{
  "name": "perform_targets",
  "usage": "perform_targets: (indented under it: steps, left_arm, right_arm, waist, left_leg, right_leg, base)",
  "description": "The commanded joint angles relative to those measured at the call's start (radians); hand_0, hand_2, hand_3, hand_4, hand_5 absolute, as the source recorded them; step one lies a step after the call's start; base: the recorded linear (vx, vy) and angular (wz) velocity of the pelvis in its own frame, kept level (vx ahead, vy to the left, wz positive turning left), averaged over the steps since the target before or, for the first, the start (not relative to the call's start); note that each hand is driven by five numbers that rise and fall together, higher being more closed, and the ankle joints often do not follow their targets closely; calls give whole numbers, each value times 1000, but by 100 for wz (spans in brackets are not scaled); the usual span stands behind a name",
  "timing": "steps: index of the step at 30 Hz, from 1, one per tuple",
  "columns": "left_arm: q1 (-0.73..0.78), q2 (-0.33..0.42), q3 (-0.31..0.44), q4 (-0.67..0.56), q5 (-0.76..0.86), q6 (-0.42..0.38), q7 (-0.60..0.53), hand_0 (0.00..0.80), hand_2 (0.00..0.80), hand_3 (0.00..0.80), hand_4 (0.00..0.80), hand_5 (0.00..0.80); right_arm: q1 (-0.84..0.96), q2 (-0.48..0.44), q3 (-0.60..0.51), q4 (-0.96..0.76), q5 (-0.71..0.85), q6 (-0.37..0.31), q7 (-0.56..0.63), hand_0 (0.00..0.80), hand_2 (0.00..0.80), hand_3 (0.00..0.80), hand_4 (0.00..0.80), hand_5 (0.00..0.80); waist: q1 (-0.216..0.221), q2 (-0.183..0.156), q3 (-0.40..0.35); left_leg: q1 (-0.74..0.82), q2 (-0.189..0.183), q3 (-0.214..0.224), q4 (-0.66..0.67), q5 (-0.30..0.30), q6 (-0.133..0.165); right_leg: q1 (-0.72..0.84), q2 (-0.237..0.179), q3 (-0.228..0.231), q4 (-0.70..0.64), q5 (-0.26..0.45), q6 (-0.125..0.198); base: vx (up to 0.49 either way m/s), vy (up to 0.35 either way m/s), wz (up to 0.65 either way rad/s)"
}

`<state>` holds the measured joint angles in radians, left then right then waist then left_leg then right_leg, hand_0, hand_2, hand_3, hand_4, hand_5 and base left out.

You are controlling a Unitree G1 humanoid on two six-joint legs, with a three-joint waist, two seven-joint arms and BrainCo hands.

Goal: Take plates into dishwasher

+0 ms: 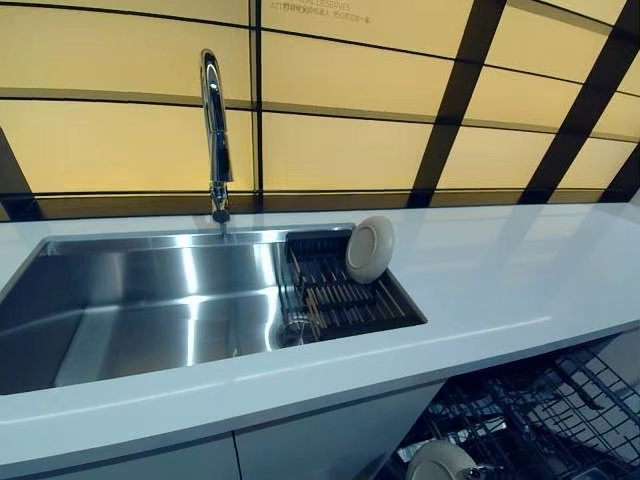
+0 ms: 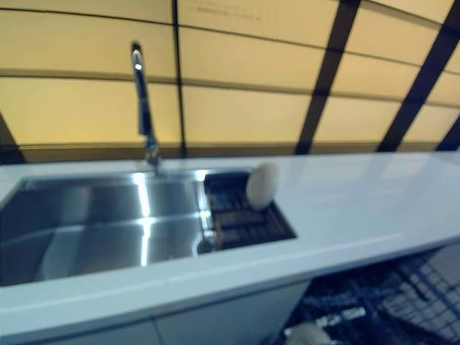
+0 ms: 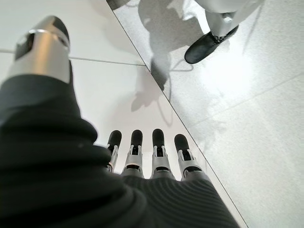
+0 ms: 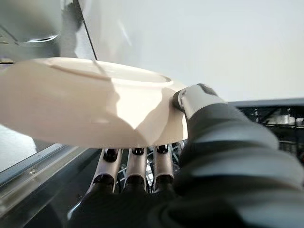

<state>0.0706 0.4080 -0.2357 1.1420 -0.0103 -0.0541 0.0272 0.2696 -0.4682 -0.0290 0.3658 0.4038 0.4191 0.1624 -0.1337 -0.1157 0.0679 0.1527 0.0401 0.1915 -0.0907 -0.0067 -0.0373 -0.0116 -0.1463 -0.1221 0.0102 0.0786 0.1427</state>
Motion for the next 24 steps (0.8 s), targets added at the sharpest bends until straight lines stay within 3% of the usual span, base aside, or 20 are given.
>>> perform_targets:
  steps: [1, 24]
  left_arm:
    - [-45, 31, 5, -42, 58, -10, -11, 0, 0, 0, 0, 0]
    - [-35, 26, 11, -64, 66, -4, -16, 0, 0, 0, 0, 0]
  right_arm:
    - [-87, 23, -12, -2, -11, -62, -26, 800, 800, 800, 800, 800]
    - [-108, 48, -16, 47, -24, -73, -31, 800, 800, 800, 800, 800]
  waist:
    - [32, 12, 28]
    - [41, 19, 34]
  left_leg:
    - [-7, -13, -35, 26, -34, 48]
    - [-5, -15, -45, 22, -35, 51]
  right_leg:
    - [-29, -94, 32, 108, 161, 87]
    - [-36, -95, 27, 118, 156, 87]
  base:
    - [0, 0, 0]
    - [0, 0, 2]
